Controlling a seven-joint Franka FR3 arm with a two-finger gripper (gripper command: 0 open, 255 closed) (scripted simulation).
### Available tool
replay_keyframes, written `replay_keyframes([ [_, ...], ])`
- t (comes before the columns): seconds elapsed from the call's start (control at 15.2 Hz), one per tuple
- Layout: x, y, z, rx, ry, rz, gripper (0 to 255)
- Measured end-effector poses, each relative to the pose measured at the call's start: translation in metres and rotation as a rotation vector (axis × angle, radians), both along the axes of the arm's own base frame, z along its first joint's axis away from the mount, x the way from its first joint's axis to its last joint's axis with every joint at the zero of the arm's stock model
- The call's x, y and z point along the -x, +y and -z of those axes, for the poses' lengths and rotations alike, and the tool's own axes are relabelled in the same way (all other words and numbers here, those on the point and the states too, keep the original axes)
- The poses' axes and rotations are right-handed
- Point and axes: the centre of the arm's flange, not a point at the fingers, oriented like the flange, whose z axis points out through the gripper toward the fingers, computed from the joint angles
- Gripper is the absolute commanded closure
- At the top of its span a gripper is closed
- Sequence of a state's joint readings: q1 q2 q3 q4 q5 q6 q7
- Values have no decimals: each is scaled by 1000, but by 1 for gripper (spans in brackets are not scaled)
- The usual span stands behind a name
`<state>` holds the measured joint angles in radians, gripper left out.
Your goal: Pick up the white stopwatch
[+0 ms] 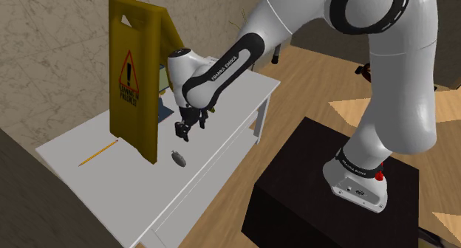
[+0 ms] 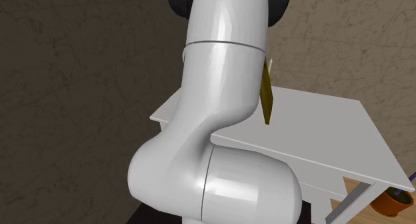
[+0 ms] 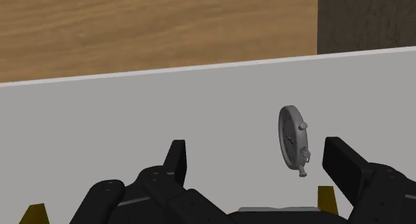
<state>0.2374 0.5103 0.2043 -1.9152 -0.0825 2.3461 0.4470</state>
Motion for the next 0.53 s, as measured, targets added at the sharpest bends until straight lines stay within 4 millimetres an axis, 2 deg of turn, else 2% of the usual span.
replay_keyframes([
  [0.53,-42,62,69,-16,15,-32,0],
])
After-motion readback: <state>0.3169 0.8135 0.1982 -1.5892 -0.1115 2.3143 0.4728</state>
